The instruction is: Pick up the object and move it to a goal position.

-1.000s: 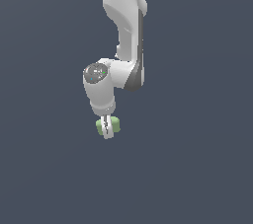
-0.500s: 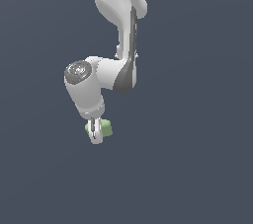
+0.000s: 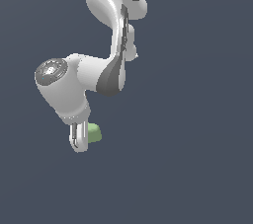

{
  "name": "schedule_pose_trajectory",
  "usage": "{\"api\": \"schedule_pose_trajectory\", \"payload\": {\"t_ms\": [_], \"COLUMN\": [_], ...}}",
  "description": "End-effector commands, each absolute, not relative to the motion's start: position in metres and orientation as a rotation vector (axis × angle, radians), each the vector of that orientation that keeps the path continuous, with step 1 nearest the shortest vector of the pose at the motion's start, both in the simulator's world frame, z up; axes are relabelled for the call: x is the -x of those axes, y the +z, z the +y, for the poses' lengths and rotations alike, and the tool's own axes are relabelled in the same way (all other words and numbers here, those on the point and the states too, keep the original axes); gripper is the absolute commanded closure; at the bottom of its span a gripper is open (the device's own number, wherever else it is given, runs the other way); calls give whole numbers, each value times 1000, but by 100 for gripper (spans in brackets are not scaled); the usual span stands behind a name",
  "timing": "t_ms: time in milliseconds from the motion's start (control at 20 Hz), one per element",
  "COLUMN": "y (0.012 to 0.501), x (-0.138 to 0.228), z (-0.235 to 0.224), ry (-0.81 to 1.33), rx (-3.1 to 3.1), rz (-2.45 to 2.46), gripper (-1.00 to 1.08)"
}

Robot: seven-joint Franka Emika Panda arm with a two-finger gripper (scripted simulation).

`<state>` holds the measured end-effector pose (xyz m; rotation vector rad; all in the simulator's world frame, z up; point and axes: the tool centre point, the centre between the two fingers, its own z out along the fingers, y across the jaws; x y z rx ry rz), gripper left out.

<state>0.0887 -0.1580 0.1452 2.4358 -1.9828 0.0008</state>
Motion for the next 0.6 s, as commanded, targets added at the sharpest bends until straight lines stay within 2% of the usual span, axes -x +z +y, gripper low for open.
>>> {"api": "schedule_pose_trajectory", "payload": {"t_ms": [0, 550], "y": [150, 158], "x": [-95, -105], "z": [-164, -174], "ry": [0, 0], "rx": [-2437, -2437], "rz": [-1982, -1982], "gripper": [108, 108]}}
